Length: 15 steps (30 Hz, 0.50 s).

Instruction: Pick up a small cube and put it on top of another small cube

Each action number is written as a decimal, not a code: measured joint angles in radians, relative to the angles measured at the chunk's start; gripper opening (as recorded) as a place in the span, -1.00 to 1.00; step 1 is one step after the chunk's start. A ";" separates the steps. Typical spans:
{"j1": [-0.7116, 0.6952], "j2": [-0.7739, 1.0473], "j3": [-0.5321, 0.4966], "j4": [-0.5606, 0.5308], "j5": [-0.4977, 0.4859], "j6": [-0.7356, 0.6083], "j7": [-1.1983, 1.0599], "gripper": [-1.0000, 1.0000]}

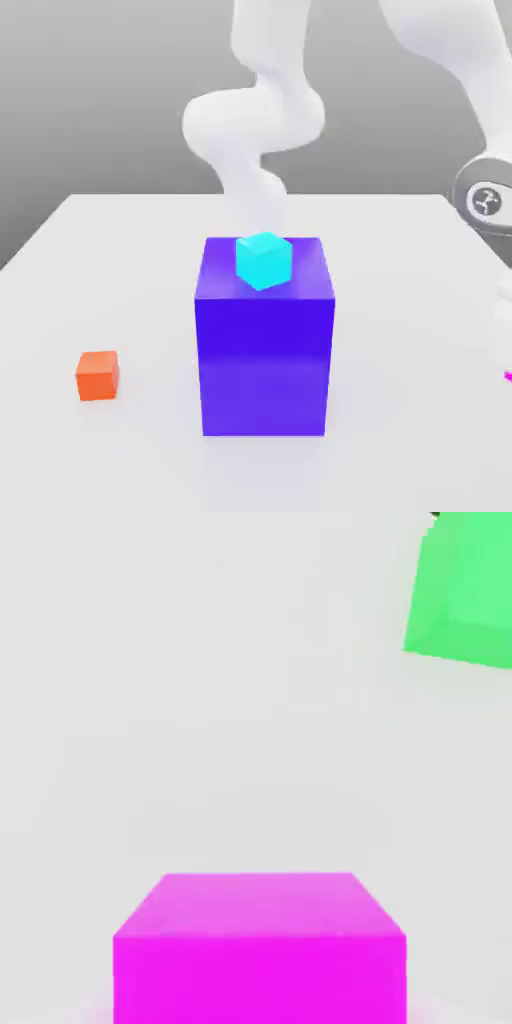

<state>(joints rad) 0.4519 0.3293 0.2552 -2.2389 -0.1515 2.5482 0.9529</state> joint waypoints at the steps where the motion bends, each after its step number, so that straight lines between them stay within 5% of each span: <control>1: -0.011 0.018 -0.002 0.036 -0.002 -0.018 -0.035 -1.00; 8: -0.090 0.142 -0.014 0.288 -0.006 -0.145 -0.284 -1.00; 11: -0.084 0.235 -0.037 0.324 -0.028 -0.088 -0.299 -1.00; 12: -0.078 0.263 -0.046 0.329 -0.035 -0.065 -0.297 1.00; 15: -0.078 0.263 -0.046 0.329 -0.035 -0.065 -0.297 1.00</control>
<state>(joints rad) 0.3741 0.5927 0.2096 -1.9102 -0.1865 2.4833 0.6562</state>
